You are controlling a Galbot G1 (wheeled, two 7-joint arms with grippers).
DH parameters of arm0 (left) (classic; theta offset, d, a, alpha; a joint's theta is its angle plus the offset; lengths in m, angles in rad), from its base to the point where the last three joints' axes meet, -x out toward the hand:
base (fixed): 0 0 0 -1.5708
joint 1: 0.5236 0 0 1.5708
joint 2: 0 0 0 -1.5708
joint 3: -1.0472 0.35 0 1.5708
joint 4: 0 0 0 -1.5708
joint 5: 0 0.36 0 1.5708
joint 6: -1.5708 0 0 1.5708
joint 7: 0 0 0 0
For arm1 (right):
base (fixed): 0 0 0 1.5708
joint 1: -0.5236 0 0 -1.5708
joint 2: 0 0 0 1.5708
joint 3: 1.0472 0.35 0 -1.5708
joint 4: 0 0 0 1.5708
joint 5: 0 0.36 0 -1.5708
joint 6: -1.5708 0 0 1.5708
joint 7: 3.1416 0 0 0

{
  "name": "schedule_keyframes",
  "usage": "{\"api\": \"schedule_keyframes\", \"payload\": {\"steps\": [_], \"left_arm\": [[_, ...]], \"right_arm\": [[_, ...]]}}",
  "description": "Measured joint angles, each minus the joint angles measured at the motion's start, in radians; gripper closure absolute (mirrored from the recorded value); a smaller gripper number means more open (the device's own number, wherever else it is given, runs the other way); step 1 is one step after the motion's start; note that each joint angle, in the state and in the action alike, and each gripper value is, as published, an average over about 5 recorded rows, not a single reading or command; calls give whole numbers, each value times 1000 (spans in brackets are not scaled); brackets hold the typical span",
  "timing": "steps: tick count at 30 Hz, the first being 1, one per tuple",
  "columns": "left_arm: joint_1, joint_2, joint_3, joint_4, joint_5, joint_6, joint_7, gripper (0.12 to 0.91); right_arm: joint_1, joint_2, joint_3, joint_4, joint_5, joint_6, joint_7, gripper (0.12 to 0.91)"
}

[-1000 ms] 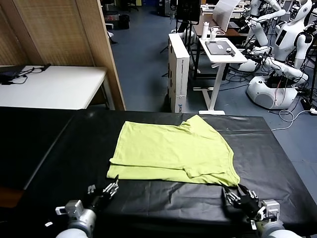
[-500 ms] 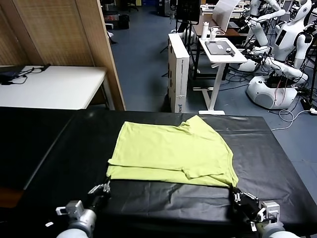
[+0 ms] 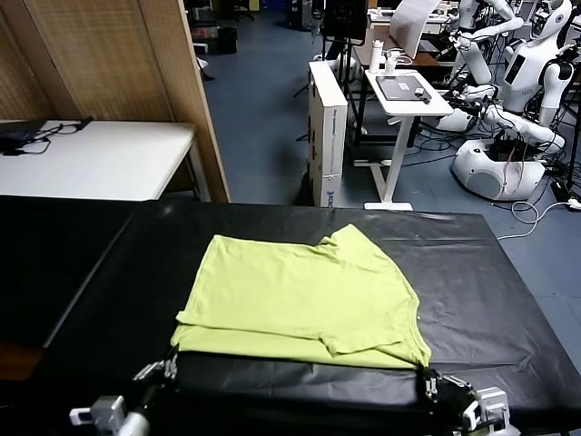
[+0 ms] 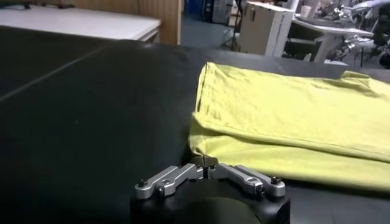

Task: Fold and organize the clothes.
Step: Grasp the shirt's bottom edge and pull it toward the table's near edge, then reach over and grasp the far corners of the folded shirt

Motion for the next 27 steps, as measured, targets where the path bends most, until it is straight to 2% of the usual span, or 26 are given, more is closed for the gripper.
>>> {"api": "schedule_keyframes", "payload": {"steps": [2, 5, 8, 13, 15, 17, 21, 24, 27], "left_arm": [[9, -6, -2, -9, 0, 2, -13, 884], [23, -12, -7, -24, -2, 12, -27, 838], [34, -23, -13, -41, -4, 34, -47, 688], [51, -42, -18, -74, -5, 71, -81, 330], [51, -47, -25, -91, -4, 76, -81, 230], [42, -52, -37, -108, 0, 75, -63, 155], [0, -48, -52, -126, 10, 81, -16, 126], [-52, -35, -45, -119, -23, 102, -18, 124], [-124, -14, -30, -98, -73, 139, -24, 123]], "right_arm": [[1, 1, -3, 5, 4, 5, -4, 882], [-3, 2, -5, 14, 6, 9, -14, 808], [-14, -1, -2, 28, 1, -1, -18, 643], [-41, -3, 12, 64, -12, -45, -2, 269], [-50, -5, 21, 83, -2, -59, 2, 175], [-49, -11, 33, 101, 23, -59, 3, 134], [-15, -30, 46, 116, 75, -41, -10, 120], [40, -55, 40, 105, 102, -42, -19, 118], [123, -83, 24, 77, 142, -69, -5, 118]]}}
